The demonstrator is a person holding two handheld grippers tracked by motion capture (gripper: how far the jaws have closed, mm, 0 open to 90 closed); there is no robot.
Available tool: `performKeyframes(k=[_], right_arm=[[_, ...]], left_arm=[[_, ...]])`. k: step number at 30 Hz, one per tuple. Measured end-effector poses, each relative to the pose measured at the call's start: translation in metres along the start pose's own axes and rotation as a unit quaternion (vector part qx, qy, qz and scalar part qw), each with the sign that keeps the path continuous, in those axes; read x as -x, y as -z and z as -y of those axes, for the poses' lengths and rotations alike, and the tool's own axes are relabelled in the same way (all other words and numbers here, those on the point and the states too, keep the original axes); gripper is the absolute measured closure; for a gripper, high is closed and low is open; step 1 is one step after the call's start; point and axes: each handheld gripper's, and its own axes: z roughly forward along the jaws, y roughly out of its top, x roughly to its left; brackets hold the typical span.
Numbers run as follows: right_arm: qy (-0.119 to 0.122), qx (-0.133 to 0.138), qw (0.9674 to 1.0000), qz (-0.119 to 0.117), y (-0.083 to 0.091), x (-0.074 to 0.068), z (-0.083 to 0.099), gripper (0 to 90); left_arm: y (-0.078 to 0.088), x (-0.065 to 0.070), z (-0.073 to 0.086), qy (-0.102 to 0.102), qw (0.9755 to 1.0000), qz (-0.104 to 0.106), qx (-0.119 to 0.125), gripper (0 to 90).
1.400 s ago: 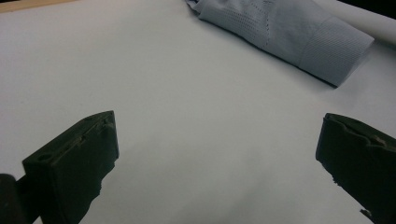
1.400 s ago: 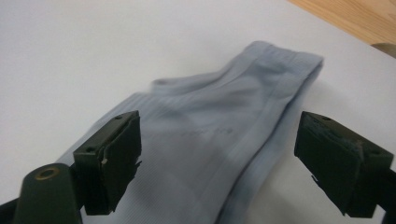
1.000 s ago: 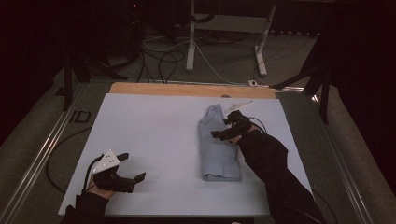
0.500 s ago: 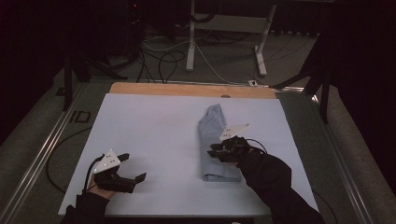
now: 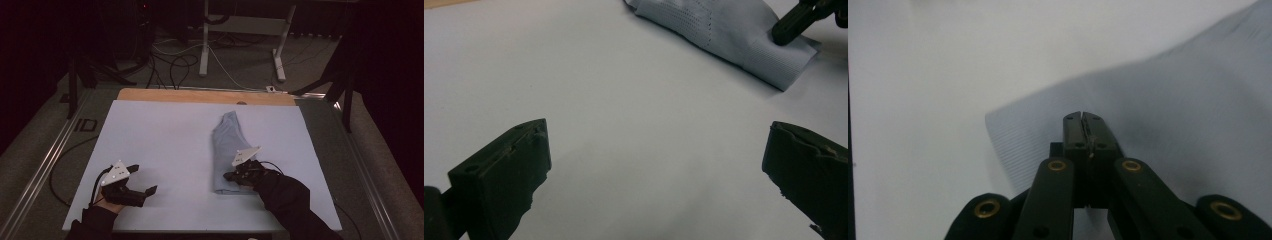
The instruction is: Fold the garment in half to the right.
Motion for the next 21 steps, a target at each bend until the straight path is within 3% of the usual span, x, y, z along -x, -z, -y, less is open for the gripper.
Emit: performKeyframes(k=[5, 16, 21], right_arm=[[-0.012, -0.007, 0.9999, -0.003, -0.006, -0.001, 0.013, 90.0], [-0.005, -0.008, 0.9999, -0.010, 0.001, -0.010, 0.025, 90.0], [0.001, -0.024, 0.9997, -0.005, 0.006, -0.014, 0.030, 90.0]], left_arm=[[0.000, 0.000, 0.000, 0.000, 1.0000, 0.000, 0.000, 0.2], [0.001, 0.001, -0.001, -0.002, 1.0000, -0.001, 0.002, 0.2], [0.002, 0.001, -0.001, -0.002, 1.0000, -0.001, 0.004, 0.2]])
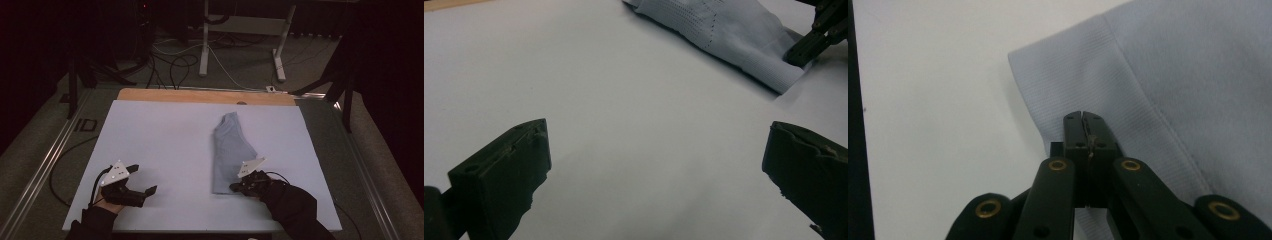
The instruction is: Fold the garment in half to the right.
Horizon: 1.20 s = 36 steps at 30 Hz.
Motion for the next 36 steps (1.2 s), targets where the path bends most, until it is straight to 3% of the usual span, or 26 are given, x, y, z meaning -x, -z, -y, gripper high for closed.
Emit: performKeyframes(k=[7, 10, 15, 25, 26, 28, 29, 30, 34, 36], right_arm=[[-0.002, 0.004, 1.0000, -0.005, 0.002, 0.002, 0.005, 90.0], [-0.018, 0.016, 0.9997, -0.010, 0.002, 0.002, 0.005, 90.0], [-0.022, 0.035, 0.9990, -0.017, 0.006, 0.004, 0.003, 90.0], [-0.029, 0.071, 0.9971, -0.007, 0.018, 0.007, -0.007, 80.1], [-0.026, 0.076, 0.9967, -0.008, 0.020, 0.008, -0.009, 73.9], [-0.026, 0.077, 0.9967, -0.007, 0.021, 0.008, -0.010, 72.8], [-0.030, 0.084, 0.9960, -0.006, 0.023, 0.009, -0.012, 60.4], [-0.030, 0.084, 0.9960, -0.006, 0.023, 0.009, -0.012, 60.4], [-0.037, 0.103, 0.9939, -0.004, 0.028, 0.011, -0.016, 40.9], [-0.038, 0.104, 0.9938, -0.004, 0.029, 0.012, -0.016, 36.6]], left_arm=[[-0.001, 0.000, 0.000, -0.001, 1.0000, 0.001, -0.001, 0.3], [-0.001, 0.000, 0.000, -0.001, 1.0000, 0.001, -0.001, 0.3], [-0.001, 0.000, 0.000, -0.002, 1.0000, 0.002, 0.000, 0.2], [0.001, 0.000, -0.001, -0.002, 1.0000, 0.002, 0.001, 0.2], [0.001, 0.000, 0.000, -0.002, 1.0000, 0.002, 0.001, 0.2], [0.000, 0.000, 0.000, -0.002, 1.0000, 0.002, 0.000, 0.3], [0.000, 0.000, 0.000, -0.001, 1.0000, 0.002, 0.001, 0.2], [0.001, 0.000, 0.000, -0.002, 1.0000, 0.002, 0.000, 0.2], [0.001, 0.000, 0.000, -0.002, 1.0000, 0.003, 0.001, 0.2], [0.001, 0.000, 0.000, -0.002, 1.0000, 0.003, 0.000, 0.2]])
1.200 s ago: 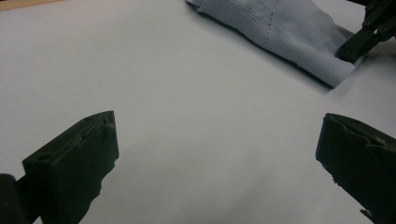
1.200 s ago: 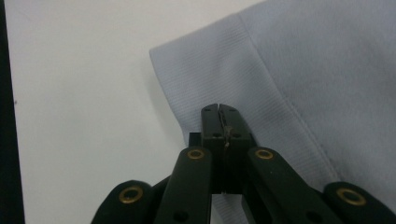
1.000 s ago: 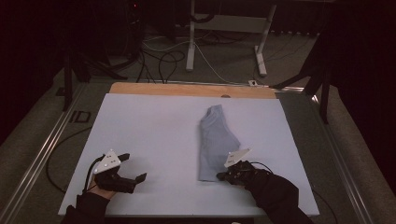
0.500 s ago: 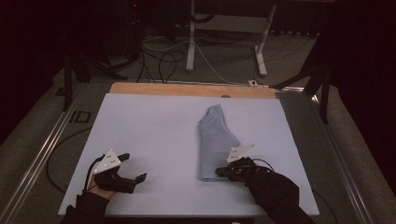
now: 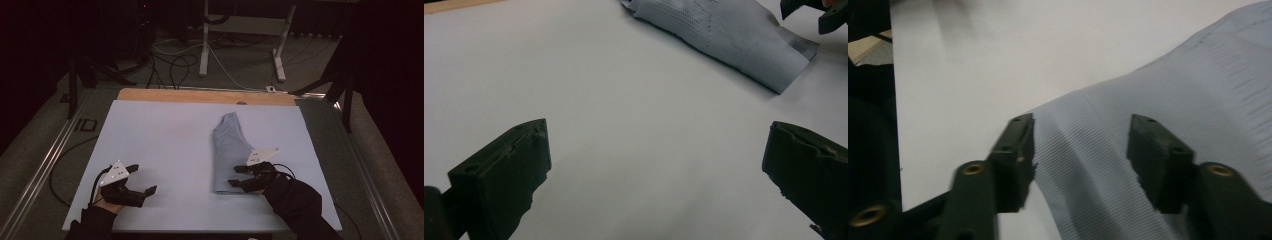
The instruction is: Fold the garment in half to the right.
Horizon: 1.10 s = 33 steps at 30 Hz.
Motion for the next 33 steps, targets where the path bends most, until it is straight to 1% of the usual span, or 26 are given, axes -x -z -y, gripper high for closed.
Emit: performKeyframes(k=[1, 2, 3, 4, 5, 6, 8, 12, 13, 15, 22, 25, 26, 31, 33], right_arm=[[-0.003, 0.004, 1.0000, -0.002, 0.000, 0.001, 0.000, 33.9], [-0.005, 0.004, 1.0000, 0.001, 0.001, 0.001, -0.001, 30.7], [-0.012, 0.005, 0.9999, 0.004, 0.001, 0.003, -0.002, 22.4], [-0.016, 0.005, 0.9999, 0.003, 0.002, 0.004, -0.002, 19.2], [-0.016, 0.005, 0.9999, 0.003, 0.002, 0.004, -0.002, 19.2], [-0.025, 0.008, 0.9997, 0.004, 0.002, 0.005, -0.004, 13.5], [-0.032, 0.012, 0.9994, -0.001, 0.002, 0.008, -0.004, 8.8], [-0.029, 0.015, 0.9995, -0.001, 0.004, 0.008, -0.006, 8.7], [-0.033, 0.022, 0.9992, 0.000, 0.005, 0.010, -0.007, 8.7], [-0.029, 0.020, 0.9993, 0.007, 0.005, 0.011, -0.007, 8.7], [-0.025, 0.027, 0.9993, 0.012, 0.009, 0.014, -0.009, 8.6], [-0.024, 0.027, 0.9992, 0.015, 0.010, 0.016, -0.008, 8.7], [-0.023, 0.029, 0.9991, 0.021, 0.012, 0.017, -0.006, 8.6], [-0.021, 0.037, 0.9986, 0.031, 0.016, 0.018, 0.000, 8.6], [-0.019, 0.036, 0.9985, 0.036, 0.018, 0.019, 0.003, 8.6]], left_arm=[[0.000, 0.000, 0.000, -0.001, 1.0000, 0.001, 0.000, 0.2], [0.000, 0.000, 0.000, -0.001, 1.0000, 0.001, 0.000, 0.3], [0.000, 0.000, 0.000, -0.001, 1.0000, 0.001, 0.000, 0.3], [0.000, 0.000, 0.000, -0.001, 1.0000, 0.001, 0.000, 0.2], [0.000, 0.000, 0.000, -0.002, 1.0000, 0.001, 0.000, 0.2], [0.000, 0.000, 0.000, -0.002, 1.0000, 0.001, 0.000, 0.2], [0.000, 0.000, 0.000, 0.000, 1.0000, 0.001, 0.001, 0.2], [0.001, -0.001, -0.001, 0.000, 1.0000, 0.002, 0.002, 0.2], [0.001, 0.000, -0.001, 0.000, 1.0000, 0.002, 0.002, 0.2], [0.001, 0.000, -0.001, -0.002, 1.0000, 0.003, 0.002, 0.2], [0.001, -0.001, -0.001, 0.000, 1.0000, 0.004, 0.002, 0.2], [0.000, 0.000, -0.001, -0.002, 1.0000, 0.004, 0.001, 0.3], [0.001, -0.001, -0.001, -0.001, 1.0000, 0.005, 0.002, 0.2], [0.000, -0.001, 0.000, -0.001, 1.0000, 0.005, 0.001, 0.2], [0.001, -0.001, 0.000, -0.002, 1.0000, 0.005, 0.001, 0.3]])
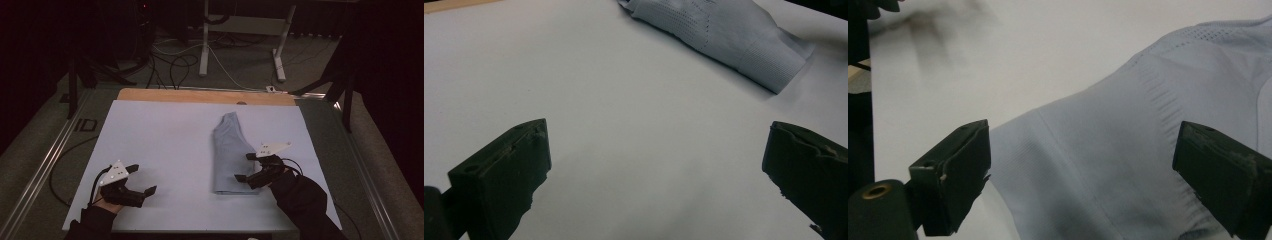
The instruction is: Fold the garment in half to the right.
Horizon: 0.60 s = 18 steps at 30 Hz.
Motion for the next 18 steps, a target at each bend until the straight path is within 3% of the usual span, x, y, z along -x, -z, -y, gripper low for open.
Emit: performKeyframes(k=[18], right_arm=[[-0.035, 0.011, 0.9983, 0.045, 0.022, 0.010, 0.040, 8.7]], left_arm=[[0.001, 0.000, -0.001, -0.001, 1.0000, 0.000, 0.004, 0.2]])
